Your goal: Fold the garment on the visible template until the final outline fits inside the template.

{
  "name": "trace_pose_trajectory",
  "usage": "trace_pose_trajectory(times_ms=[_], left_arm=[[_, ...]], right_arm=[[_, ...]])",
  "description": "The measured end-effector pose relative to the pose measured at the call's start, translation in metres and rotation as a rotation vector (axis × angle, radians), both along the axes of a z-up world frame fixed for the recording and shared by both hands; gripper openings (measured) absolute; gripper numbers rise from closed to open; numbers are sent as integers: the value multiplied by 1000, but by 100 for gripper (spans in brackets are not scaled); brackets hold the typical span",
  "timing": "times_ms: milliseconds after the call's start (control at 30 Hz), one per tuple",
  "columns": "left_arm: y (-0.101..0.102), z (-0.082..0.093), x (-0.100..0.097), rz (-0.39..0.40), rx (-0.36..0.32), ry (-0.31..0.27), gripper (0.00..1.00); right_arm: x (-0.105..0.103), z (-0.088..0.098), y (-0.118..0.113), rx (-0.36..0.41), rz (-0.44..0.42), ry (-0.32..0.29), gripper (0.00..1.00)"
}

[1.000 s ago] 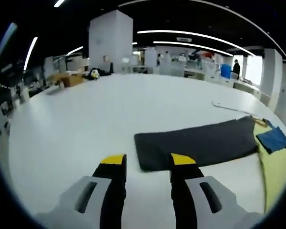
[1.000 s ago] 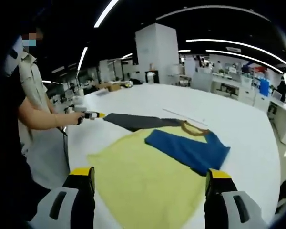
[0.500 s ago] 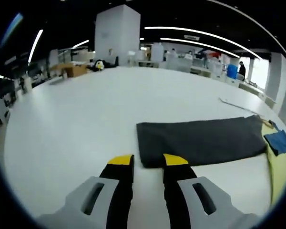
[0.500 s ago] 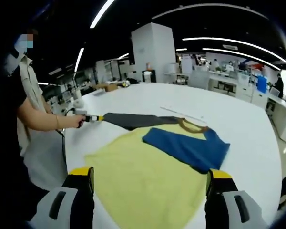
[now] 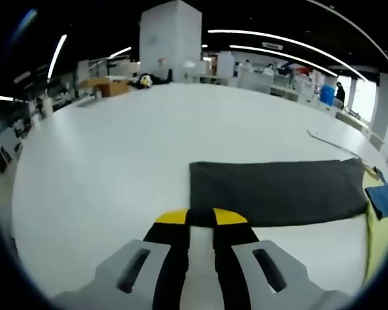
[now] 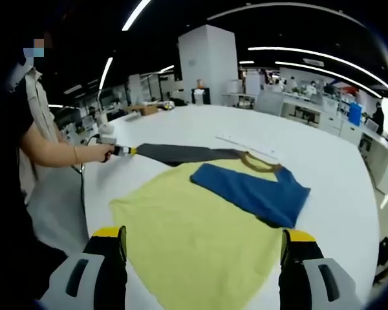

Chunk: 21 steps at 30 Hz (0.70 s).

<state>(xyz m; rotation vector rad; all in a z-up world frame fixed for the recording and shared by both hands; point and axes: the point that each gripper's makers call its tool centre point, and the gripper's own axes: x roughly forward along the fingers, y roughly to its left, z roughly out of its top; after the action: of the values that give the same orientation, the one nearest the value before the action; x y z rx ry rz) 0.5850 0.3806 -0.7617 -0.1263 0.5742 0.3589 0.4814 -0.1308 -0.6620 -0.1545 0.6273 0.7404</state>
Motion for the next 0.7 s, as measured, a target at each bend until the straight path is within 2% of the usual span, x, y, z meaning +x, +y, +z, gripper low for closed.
trace_pose_trajectory(times_ms=[67, 133, 167, 200, 267, 300, 367, 700], left_arm=[[1, 0, -1, 37, -28, -13, 9], [2, 0, -1, 39, -32, -17, 8], [2, 0, -1, 27, -16, -6, 8], [2, 1, 0, -9, 36, 20, 7], [2, 3, 3, -16, 71, 24, 1], [2, 2, 3, -10, 55, 27, 1], [4, 1, 4, 28, -11, -11, 0], [2, 8, 2, 29, -46, -34, 0]], right_arm=[[0, 0, -1, 10, -8, 3, 99], [1, 1, -2, 21, -18, -2, 99], [1, 1, -3, 23, -22, -1, 99], [1, 0, -4, 22, -25, 0, 99], [1, -1, -5, 18, -29, 3, 99], [1, -1, -6, 16, -31, 6, 99], [1, -3, -8, 10, -37, 8, 99], [2, -3, -10, 12, -54, 4, 99]])
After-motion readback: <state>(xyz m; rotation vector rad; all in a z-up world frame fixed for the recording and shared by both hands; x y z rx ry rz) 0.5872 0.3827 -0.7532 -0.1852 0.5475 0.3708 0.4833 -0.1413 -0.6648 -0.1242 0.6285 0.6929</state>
